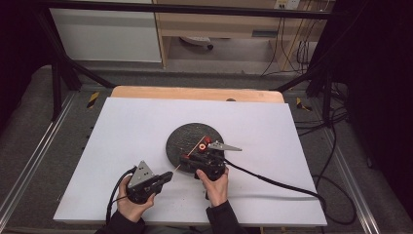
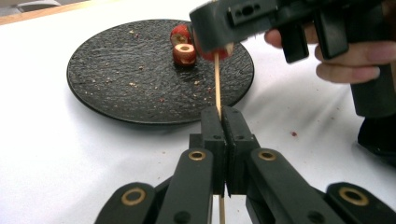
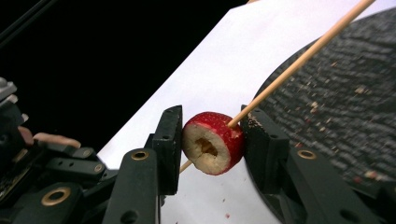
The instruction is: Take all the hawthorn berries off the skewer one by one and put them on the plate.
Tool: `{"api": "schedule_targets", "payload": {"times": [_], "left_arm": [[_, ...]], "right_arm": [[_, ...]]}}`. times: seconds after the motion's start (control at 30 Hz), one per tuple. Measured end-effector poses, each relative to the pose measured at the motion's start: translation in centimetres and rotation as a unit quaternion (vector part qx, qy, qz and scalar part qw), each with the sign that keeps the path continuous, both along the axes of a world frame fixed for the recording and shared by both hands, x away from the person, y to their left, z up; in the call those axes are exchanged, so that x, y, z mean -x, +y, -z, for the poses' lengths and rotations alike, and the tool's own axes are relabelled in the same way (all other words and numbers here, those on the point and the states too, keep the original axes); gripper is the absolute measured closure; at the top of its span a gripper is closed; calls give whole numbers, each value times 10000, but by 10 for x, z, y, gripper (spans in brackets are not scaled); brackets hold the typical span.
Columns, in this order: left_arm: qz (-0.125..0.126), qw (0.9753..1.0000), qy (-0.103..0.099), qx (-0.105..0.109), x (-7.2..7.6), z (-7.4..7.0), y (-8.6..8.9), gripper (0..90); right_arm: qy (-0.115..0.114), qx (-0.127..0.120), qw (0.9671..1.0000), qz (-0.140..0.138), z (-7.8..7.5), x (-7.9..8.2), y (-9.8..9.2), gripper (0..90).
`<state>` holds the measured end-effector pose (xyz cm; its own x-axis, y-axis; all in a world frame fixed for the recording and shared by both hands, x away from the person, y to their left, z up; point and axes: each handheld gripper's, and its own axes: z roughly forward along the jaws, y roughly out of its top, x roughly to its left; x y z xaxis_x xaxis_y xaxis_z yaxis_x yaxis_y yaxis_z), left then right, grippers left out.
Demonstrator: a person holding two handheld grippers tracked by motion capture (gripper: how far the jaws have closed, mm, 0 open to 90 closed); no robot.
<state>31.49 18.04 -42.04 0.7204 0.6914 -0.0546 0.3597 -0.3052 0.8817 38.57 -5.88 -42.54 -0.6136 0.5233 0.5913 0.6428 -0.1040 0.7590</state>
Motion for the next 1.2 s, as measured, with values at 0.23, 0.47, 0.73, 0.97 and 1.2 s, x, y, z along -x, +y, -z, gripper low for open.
{"api": "schedule_targets", "payload": {"times": [0.23,0.47,0.73,0.97,1.2], "left_arm": [[-22,10000,-4,50,0,-1,2,886],[-20,9999,-34,93,0,-3,3,885],[-12,9999,-56,123,1,-4,4,885],[-21,9999,-55,133,1,-4,5,886],[-20,9999,-47,115,1,-4,5,885]], "right_arm": [[-11,76,10000,50,-10,-11,-7,613],[-81,141,9998,146,-24,-21,-16,613],[-175,185,9993,270,-39,-32,-28,613],[-206,246,9986,423,-49,-44,-39,614],[-233,381,9973,579,-58,-57,-50,614]]}}
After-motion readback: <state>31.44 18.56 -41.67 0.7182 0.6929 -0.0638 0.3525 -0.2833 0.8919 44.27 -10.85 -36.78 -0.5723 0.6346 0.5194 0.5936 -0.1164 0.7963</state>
